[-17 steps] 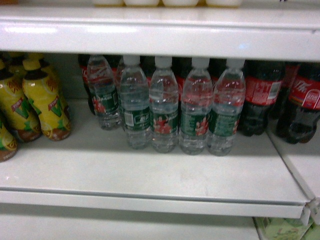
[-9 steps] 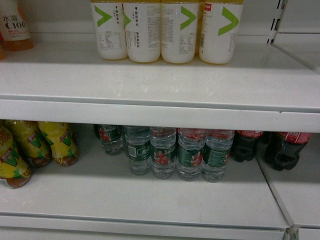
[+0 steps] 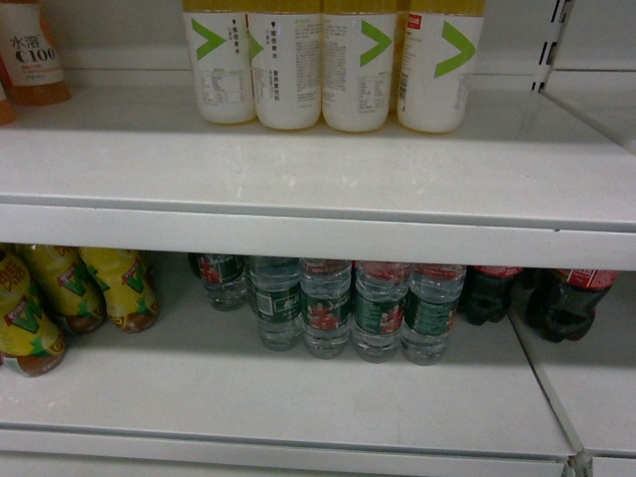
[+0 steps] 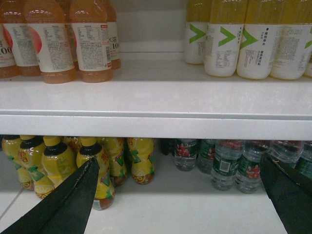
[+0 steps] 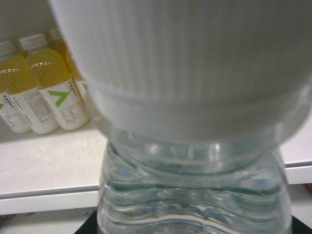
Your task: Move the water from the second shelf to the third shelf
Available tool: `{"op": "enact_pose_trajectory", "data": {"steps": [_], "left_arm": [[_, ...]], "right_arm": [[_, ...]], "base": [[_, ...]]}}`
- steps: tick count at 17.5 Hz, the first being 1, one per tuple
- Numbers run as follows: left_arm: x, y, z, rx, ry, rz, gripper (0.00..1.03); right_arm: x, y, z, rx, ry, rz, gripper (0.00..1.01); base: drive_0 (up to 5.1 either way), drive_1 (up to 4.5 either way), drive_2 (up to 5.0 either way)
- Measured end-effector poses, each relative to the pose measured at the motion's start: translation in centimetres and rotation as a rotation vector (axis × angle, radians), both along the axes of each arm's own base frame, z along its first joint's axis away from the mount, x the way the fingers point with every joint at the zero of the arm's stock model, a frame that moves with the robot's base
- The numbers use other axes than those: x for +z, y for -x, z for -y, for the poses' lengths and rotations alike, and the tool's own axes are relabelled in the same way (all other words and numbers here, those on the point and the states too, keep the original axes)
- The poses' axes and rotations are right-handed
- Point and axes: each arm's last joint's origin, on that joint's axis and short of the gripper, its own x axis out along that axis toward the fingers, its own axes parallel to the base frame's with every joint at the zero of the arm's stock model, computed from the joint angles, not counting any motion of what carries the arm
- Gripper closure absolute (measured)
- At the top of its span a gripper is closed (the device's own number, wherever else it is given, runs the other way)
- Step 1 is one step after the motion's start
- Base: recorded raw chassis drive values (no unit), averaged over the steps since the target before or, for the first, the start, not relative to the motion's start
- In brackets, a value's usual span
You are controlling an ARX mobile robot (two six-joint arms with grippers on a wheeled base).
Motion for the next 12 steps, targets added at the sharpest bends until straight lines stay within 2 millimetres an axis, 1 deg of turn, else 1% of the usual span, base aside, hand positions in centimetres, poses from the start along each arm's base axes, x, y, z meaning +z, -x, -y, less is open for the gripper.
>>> {"op": "enact_pose_trajectory", "data": {"steps": [9,12], "left_arm": [[0.00,0.00,0.00,0.000,0.000,0.000,0.05],[0.00,0.00,0.00,-0.001,0.000,0.000,0.05]], "right_arm": [[0.00,0.00,0.00,0.000,0.000,0.000,0.58],[-0.05,0.00,0.07,-0.012,0.001,-0.005,0.58]], "base": [[0.0,0.00,0.0],[-4.1,2.10,2.1]]}}
